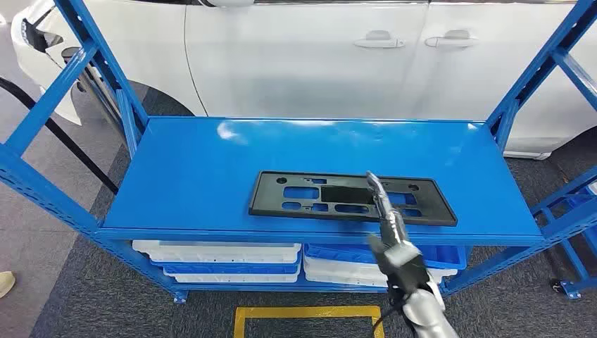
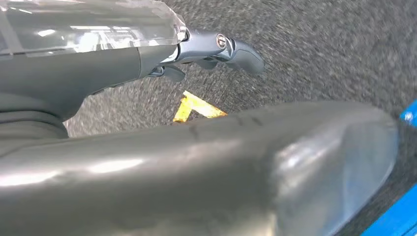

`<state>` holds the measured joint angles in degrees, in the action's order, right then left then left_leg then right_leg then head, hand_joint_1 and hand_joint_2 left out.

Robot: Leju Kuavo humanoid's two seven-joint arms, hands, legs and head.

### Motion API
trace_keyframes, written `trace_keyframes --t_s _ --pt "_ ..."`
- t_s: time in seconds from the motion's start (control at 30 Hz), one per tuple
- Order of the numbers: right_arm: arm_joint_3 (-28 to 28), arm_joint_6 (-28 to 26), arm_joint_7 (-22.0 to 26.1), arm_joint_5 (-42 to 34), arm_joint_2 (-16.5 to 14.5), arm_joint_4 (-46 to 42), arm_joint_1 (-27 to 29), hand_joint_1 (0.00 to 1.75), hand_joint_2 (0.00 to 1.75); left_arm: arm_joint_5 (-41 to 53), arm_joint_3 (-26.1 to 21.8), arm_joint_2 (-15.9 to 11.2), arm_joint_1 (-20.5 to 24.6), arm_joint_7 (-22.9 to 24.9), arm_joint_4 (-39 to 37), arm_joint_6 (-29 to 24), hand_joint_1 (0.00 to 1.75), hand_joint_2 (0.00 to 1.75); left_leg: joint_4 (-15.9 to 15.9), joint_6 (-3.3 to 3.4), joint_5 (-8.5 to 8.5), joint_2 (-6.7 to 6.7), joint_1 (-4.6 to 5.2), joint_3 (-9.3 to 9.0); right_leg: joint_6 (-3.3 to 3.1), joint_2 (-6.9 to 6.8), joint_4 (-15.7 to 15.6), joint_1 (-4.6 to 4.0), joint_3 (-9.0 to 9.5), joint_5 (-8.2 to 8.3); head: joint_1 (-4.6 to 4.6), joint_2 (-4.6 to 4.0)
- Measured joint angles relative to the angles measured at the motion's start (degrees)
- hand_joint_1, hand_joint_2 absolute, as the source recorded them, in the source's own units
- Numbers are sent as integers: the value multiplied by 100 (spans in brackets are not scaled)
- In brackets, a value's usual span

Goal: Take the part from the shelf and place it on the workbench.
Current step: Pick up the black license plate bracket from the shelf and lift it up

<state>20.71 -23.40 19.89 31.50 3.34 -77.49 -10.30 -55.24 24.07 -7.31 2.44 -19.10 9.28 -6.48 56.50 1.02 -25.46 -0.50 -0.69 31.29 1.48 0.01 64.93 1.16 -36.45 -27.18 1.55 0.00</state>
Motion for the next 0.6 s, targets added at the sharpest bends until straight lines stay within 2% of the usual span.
trace_keyframes --t_s 0.07,0.1,0.13,0.17,0.2,0.23,0.27,0.3,0.37,0.4,0.43,0.47,0.5,0.57,0.6 --pt "242 -786 -93 1351 -53 218 -129 0 175 5 20 3 31 1 1 -1 0 0 35 -35 -22 0 13 12 -29 0 -338 -3 163 59 0 0" --pt "464 -1386 -184 2679 -105 441 -263 0 175 10 41 5 56 2 1 0 0 0 57 -69 -36 0 24 19 -59 1 -582 -7 281 125 0 0" --pt "625 -1690 -190 3921 -140 629 -375 0 175 11 59 6 70 4 0 -1 0 0 67 -106 -45 1 28 22 -92 7 -672 -23 323 122 0 0" --pt "742 -1799 -191 4967 -165 796 -460 0 175 12 77 9 81 8 0 -1 0 0 66 -141 -47 3 28 19 -124 10 -672 -43 321 126 0 0" --pt "816 -1772 -194 5636 -187 924 -520 0 175 12 95 12 87 10 0 -1 0 0 59 -175 -48 7 15 15 -160 6 -677 -48 326 129 1 0" --pt "859 -1744 -197 5971 -198 1020 -560 0 175 12 108 15 86 13 1 -2 0 0 84 -206 -74 13 0 22 -198 0 -689 -48 333 135 2 0" --pt "883 -1730 -201 5991 -206 1096 -601 0 175 12 119 18 81 13 1 -2 0 0 187 -231 -150 18 -10 66 -239 -7 -703 -42 338 144 2 0" --pt "912 -1724 -205 5733 -218 1165 -643 0 175 12 126 16 72 14 0 -3 0 0 423 -255 -293 23 -18 171 -275 -10 -716 -33 341 153 2 0" --pt "983 -1715 -203 4928 -235 1288 -701 0 175 11 133 13 61 15 -1 -5 0 0 1200 -288 -665 24 -29 541 -317 -6 -718 -41 335 154 2 0" --pt "1020 -1713 -201 4547 -245 1339 -707 0 175 10 136 10 57 15 -1 -5 0 0 1574 -300 -793 24 -30 733 -321 -3 -717 -49 335 151 2 0" --pt "1047 -1711 -201 4299 -252 1385 -711 0 175 9 138 10 52 15 -1 -5 0 0 1771 -304 -811 25 -30 847 -323 -1 -715 -56 338 147 2 0" --pt "1070 -1710 -200 4168 -258 1427 -719 0 175 8 141 10 47 15 -1 -5 0 0 1720 -298 -704 24 -30 845 -322 2 -713 -61 344 142 2 0" --pt "1090 -1710 -198 4117 -265 1459 -729 0 175 6 142 9 42 15 -1 -5 0 0 1458 -284 -515 24 -30 739 -316 8 -711 -64 355 136 2 0" --pt "1120 -1710 -191 4082 -283 1503 -752 0 175 5 143 2 42 15 -1 -6 0 0 615 -228 -113 26 -14 356 -288 20 -707 -75 378 116 2 0" --pt "1126 -1710 -188 4073 -293 1519 -761 0 175 5 143 -3 46 15 -1 -6 0 0 324 -198 -16 28 0 225 -262 24 -702 -84 379 109 2 0"
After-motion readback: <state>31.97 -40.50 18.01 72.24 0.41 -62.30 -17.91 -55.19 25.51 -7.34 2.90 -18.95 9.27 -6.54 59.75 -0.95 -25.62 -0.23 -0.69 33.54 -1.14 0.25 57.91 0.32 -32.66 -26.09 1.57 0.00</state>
